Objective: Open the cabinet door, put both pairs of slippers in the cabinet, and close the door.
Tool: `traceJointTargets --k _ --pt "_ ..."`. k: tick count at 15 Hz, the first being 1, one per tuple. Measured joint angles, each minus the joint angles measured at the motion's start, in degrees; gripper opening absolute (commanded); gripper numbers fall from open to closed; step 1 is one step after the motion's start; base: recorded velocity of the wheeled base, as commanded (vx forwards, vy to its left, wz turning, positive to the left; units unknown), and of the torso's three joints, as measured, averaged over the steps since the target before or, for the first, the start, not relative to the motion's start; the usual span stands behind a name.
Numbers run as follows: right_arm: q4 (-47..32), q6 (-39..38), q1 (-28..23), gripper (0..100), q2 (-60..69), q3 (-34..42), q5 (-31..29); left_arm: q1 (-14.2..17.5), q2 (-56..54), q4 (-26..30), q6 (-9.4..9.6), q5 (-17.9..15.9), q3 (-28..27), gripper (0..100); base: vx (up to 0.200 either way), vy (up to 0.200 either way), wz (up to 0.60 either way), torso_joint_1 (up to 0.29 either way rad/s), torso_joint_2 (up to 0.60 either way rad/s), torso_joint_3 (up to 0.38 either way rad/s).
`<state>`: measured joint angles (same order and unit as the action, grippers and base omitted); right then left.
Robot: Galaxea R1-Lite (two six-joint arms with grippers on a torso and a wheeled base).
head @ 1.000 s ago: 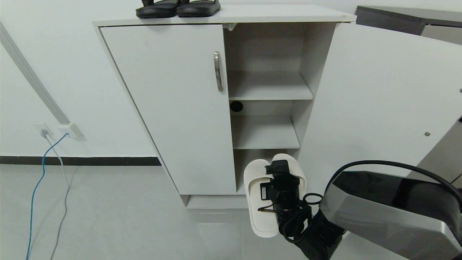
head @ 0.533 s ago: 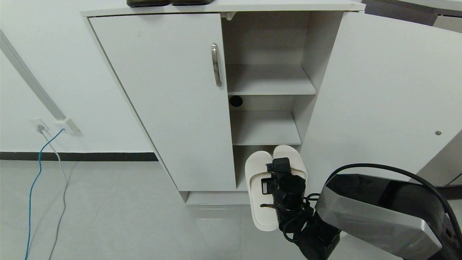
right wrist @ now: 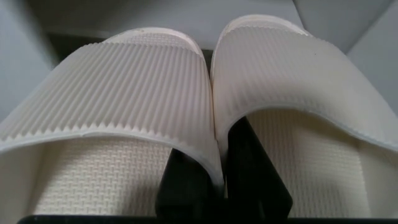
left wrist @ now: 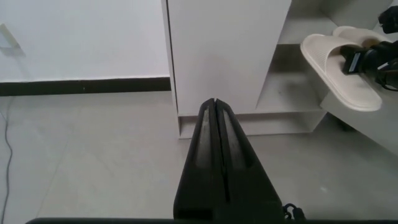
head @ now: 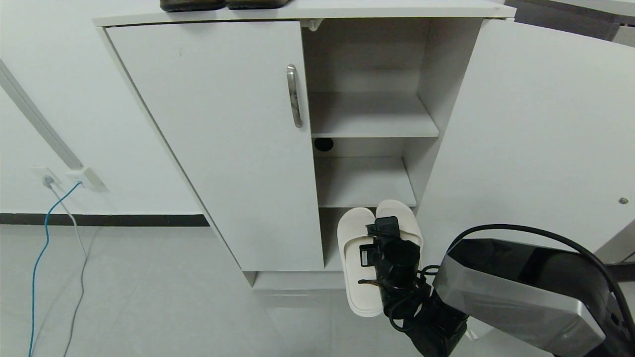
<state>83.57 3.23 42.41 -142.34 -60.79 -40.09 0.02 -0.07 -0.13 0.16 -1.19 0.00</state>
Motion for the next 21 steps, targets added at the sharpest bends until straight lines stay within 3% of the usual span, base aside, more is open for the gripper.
traceJointTargets --k 4,13,17,21 --pt "0.07 0.0 0.09 0 -0.05 0.07 0.02 0.07 0.0 -0.05 -0.02 -0.04 0.0 0 0.2 0.0 0.0 0.002 0.0 0.004" --pt "-0.9 -0.34 -0.99 0 -0.06 -1.08 0.52 0.05 0.0 -0.02 -0.06 -0.02 0.0 0 0.0 0.0 0.0 0.0 0.0 0.0" --pt "-7.83 -1.23 -2.47 0 -0.16 -7.28 3.28 0.02 0.0 0.0 -0.06 -0.02 0.0 0 0.0 0.0 0.0 0.0 0.0 0.0" --pt "-20.89 -4.73 -3.91 0 -0.66 -16.54 5.67 0.05 0.0 -0.02 0.16 -0.04 0.0 0 0.0 0.0 0.0 0.0 0.0 0.0"
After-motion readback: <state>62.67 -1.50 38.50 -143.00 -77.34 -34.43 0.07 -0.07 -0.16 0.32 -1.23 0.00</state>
